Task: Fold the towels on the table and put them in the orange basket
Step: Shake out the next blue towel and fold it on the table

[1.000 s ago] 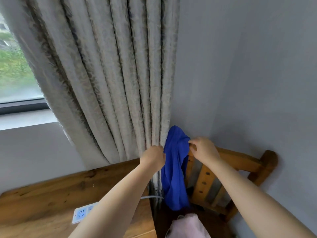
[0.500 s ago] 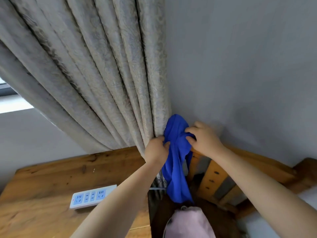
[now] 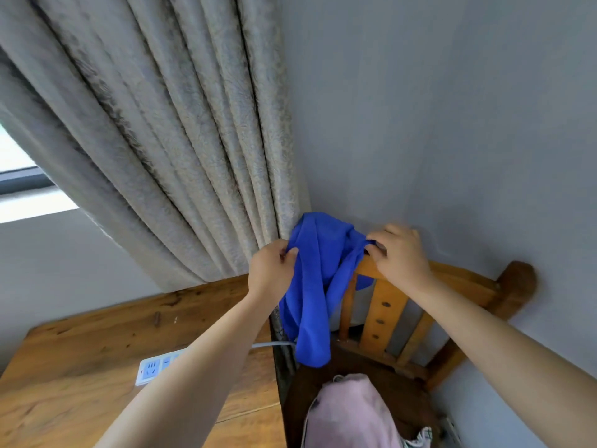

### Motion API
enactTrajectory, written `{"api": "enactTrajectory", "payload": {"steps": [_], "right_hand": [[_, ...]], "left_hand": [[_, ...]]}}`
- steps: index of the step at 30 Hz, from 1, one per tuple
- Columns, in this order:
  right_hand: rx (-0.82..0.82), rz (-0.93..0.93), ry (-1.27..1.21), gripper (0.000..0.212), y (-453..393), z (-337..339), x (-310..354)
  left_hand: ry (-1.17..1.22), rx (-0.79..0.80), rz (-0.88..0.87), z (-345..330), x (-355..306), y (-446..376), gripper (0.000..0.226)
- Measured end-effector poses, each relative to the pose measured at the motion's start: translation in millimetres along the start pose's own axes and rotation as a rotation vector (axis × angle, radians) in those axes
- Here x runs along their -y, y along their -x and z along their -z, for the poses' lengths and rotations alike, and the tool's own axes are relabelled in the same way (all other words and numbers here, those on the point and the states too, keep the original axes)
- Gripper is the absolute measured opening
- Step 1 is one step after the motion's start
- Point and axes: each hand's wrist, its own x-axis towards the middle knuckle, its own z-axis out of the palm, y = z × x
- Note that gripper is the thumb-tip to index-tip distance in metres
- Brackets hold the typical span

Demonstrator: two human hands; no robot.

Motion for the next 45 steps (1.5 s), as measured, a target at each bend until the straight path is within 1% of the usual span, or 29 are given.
{"api": "enactTrajectory", "payload": {"steps": [3,8,11,13,16,18,22,24,26,28,30,31,33,36,38,41,43,45], "right_hand": [[-0.06,0.052,-0.006,0.01,7,22,24],[-0.174,0.149,-0.042,0.007,30,58,81],[-0.229,0.208,-0.065,0.008,59,73,126],[-0.242,0.231,-0.103,0.008,82,78,165],[-0.238,0.279,-0.143,0.006,118,78,224],[-0.198,0.258,-0.184,0.008,137,74,255],[-0.049,0.189,-0.297,0.009,172,58,321],[0.016,0.125,-0.387,0.012,186,42,347],[0.086,0.013,-0.53,0.012,196,23,365],[0.169,-0.099,-0.662,0.011,205,1,385],[0.243,-0.147,-0.683,0.009,211,-22,403],[0.277,-0.161,-0.688,0.009,214,-34,415],[0.321,-0.188,-0.701,0.013,213,-51,436],[0.339,-0.203,-0.711,0.016,205,-77,464],[0.319,-0.197,-0.712,0.018,194,-93,479],[0.301,-0.213,-0.772,0.019,172,-115,490],[0.335,-0.23,-0.813,0.018,162,-131,489],[0.398,-0.265,-0.811,0.017,159,-158,483]], "left_hand": [[0.0,-0.038,-0.039,23,-9,19,0.025],[0.03,-0.172,-0.11,77,-6,69,0.021],[0.068,-0.241,-0.124,119,13,116,0.026],[0.075,-0.289,-0.1,153,34,154,0.031],[0.102,-0.336,-0.049,200,72,209,0.022],[0.096,-0.338,-0.006,224,95,235,0.022],[0.058,-0.389,0.118,275,144,286,0.019],[0.022,-0.407,0.184,297,173,310,0.028],[0.006,-0.421,0.252,316,202,331,0.033],[0.006,-0.44,0.328,337,229,350,0.026],[-0.022,-0.436,0.396,353,255,363,0.019],[-0.033,-0.43,0.424,360,268,368,0.021],[-0.028,-0.428,0.456,373,283,369,0.028],[-0.028,-0.471,0.523,390,300,358,0.03],[-0.078,-0.506,0.545,401,309,342,0.025],[-0.158,-0.561,0.482,414,319,315,0.015],[-0.217,-0.533,0.451,414,330,301,0.015],[-0.283,-0.405,0.485,401,352,287,0.022]]}}
